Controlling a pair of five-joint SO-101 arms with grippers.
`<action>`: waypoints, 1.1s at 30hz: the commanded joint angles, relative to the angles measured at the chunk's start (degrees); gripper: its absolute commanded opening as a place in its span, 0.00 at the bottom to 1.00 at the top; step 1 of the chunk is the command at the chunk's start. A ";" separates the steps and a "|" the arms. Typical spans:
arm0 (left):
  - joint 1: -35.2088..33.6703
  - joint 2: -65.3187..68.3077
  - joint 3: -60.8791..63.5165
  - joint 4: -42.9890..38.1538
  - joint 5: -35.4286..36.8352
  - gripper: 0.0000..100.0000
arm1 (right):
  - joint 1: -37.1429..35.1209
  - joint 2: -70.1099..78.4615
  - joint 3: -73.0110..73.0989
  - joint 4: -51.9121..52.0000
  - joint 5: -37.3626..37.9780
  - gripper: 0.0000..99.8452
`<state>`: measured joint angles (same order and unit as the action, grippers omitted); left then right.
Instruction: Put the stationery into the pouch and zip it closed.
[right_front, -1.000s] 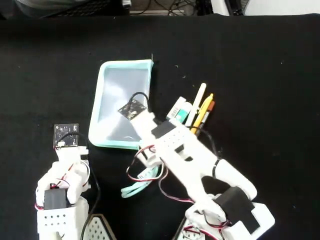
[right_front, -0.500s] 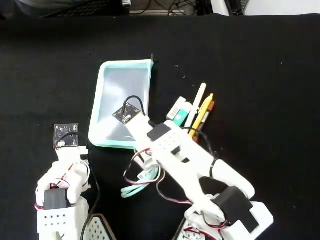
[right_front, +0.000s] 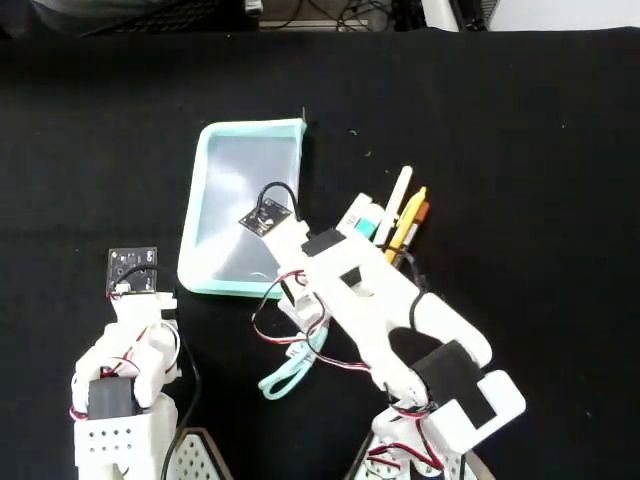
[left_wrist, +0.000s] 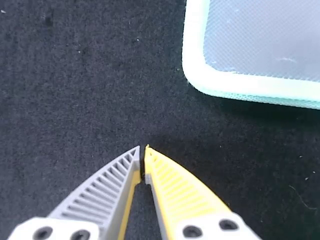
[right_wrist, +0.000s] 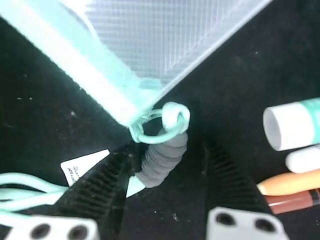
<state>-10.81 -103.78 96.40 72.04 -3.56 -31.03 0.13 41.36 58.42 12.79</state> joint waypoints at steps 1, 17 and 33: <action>0.22 -0.44 0.92 0.88 0.18 0.03 | 0.97 -2.42 -2.07 -0.88 1.05 0.08; 0.22 -0.44 0.92 0.88 0.18 0.03 | 0.70 -37.93 9.45 8.00 6.86 0.01; 0.22 -0.44 0.92 0.88 0.18 0.03 | 0.97 -74.07 36.26 -10.02 7.21 0.01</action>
<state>-10.81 -103.78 96.40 72.04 -3.56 -30.77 -70.81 77.93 49.98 19.74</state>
